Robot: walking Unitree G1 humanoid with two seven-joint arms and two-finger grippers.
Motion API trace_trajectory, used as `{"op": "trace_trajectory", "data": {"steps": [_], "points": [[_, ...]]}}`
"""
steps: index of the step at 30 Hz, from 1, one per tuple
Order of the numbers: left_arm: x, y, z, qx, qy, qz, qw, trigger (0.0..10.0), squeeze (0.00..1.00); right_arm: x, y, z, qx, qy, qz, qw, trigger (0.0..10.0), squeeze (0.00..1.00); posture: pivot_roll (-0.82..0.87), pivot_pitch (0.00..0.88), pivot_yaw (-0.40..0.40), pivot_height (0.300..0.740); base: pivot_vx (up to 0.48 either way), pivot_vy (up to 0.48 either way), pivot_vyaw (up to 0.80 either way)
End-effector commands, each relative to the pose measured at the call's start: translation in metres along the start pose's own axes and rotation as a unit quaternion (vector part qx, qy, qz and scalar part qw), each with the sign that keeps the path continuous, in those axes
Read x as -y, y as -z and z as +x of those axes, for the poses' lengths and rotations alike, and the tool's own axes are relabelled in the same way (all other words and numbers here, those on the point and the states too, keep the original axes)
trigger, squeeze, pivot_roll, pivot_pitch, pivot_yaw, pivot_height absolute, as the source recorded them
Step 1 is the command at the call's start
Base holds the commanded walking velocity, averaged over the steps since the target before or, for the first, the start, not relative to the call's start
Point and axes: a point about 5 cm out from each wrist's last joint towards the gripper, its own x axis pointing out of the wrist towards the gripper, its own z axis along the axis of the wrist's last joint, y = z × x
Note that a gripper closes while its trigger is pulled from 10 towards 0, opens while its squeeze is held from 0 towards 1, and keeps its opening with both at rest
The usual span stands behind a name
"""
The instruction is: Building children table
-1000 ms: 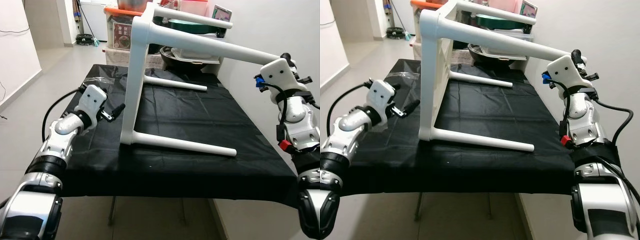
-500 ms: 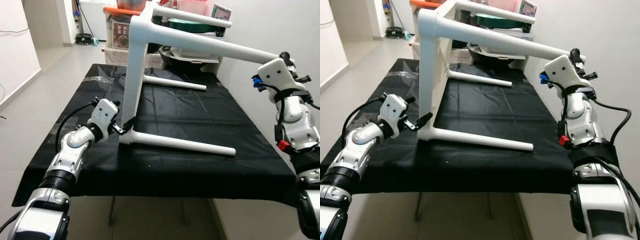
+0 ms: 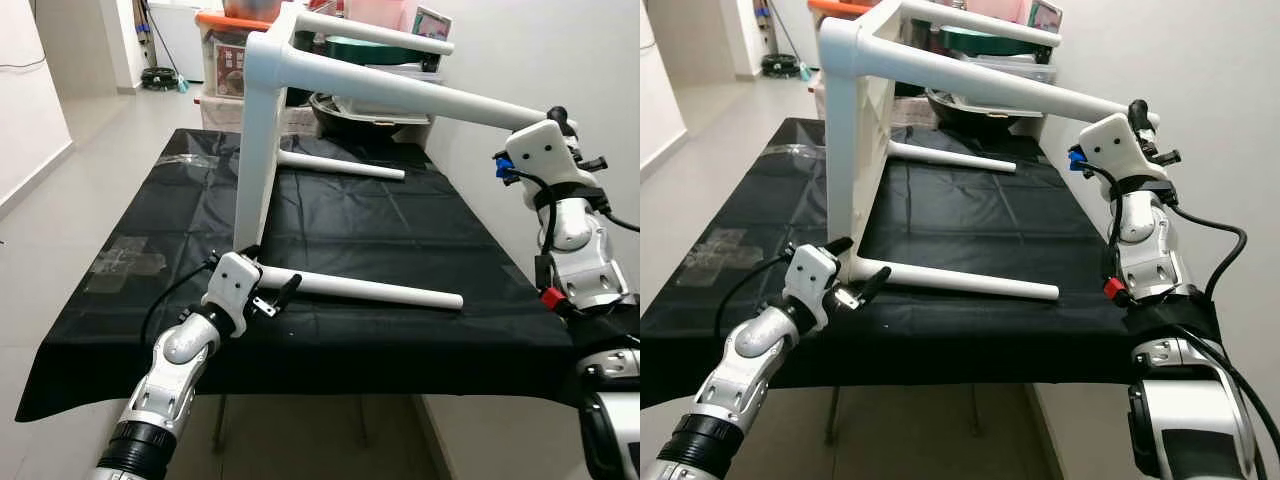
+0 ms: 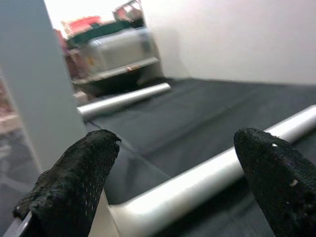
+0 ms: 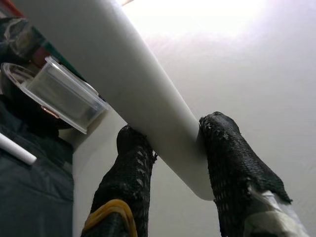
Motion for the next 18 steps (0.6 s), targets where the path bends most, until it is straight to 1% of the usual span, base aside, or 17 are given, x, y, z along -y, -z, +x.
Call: {"op": "trace_trajectory", "data": {"steps": [1, 3, 6, 7, 9, 11, 12, 14, 15, 17, 18], "points": [[0.005, 0.001, -0.001, -0.010, 0.000, 0.001, 1.000, 10.0, 0.00, -0.021, 0.022, -0.012, -0.054, -0.029, 0.055, 0.997, 10.0, 0.00, 0.11, 0.000, -0.100, 0.740, 0.000, 0.000, 0.00], [0.008, 0.002, -0.001, -0.014, 0.001, -0.002, 1.000, 10.0, 0.00, -0.019, 0.020, -0.014, -0.043, -0.015, 0.070, 0.996, 10.0, 0.00, 0.11, 0.000, -0.097, 0.740, 0.000, 0.000, 0.00], [0.009, 0.002, -0.002, -0.017, 0.001, -0.003, 1.000, 10.0, 0.00, -0.017, 0.019, -0.014, -0.040, -0.010, 0.075, 0.996, 10.0, 0.00, 0.11, 0.000, -0.097, 0.740, 0.000, 0.000, 0.00], [0.009, 0.001, -0.002, -0.018, 0.001, -0.003, 1.000, 10.0, 0.00, -0.014, 0.017, -0.014, -0.032, -0.005, 0.071, 0.997, 10.0, 1.00, 0.11, 0.000, -0.098, 0.740, 0.000, 0.000, 0.00], [0.010, 0.000, -0.003, -0.020, 0.000, -0.003, 1.000, 10.0, 0.00, -0.011, 0.014, -0.014, -0.022, 0.001, 0.065, 0.998, 10.0, 1.00, 0.11, 0.000, -0.098, 0.740, 0.000, 0.000, 0.00], [0.011, -0.001, -0.004, -0.022, -0.003, -0.004, 1.000, 10.0, 0.00, -0.006, 0.007, -0.014, -0.001, 0.017, 0.052, 0.999, 10.0, 1.00, 0.11, 0.000, -0.098, 0.740, 0.000, 0.000, 0.00], [0.011, -0.001, -0.004, -0.022, -0.003, -0.004, 1.000, 10.0, 0.00, -0.006, 0.007, -0.014, -0.001, 0.017, 0.052, 0.999, 10.0, 1.00, 0.11, 0.000, -0.098, 0.740, 0.000, 0.000, 0.00], [0.012, -0.002, -0.005, -0.023, -0.005, -0.006, 1.000, 10.0, 0.00, -0.002, 0.000, -0.017, 0.023, 0.034, 0.038, 0.998, 10.0, 1.00, 0.10, 0.000, -0.096, 0.740, 0.000, 0.000, 0.00], [0.012, -0.002, -0.005, -0.023, -0.005, -0.006, 1.000, 10.0, 0.00, -0.002, 0.000, -0.017, 0.023, 0.034, 0.038, 0.998, 10.0, 1.00, 0.10, 0.000, -0.096, 0.740, 0.000, 0.000, 0.00], [0.014, -0.003, -0.005, -0.025, -0.005, -0.008, 1.000, 10.0, 0.00, 0.001, -0.005, -0.022, 0.044, 0.045, 0.026, 0.998, 10.0, 1.00, 0.10, 0.000, -0.097, 0.740, 0.000, 0.000, 0.00], [0.014, -0.003, -0.005, -0.025, -0.005, -0.008, 1.000, 10.0, 0.00, 0.001, -0.005, -0.022, 0.044, 0.045, 0.026, 0.998, 10.0, 1.00, 0.10, 0.000, -0.097, 0.740, 0.000, 0.000, 0.00]]}}
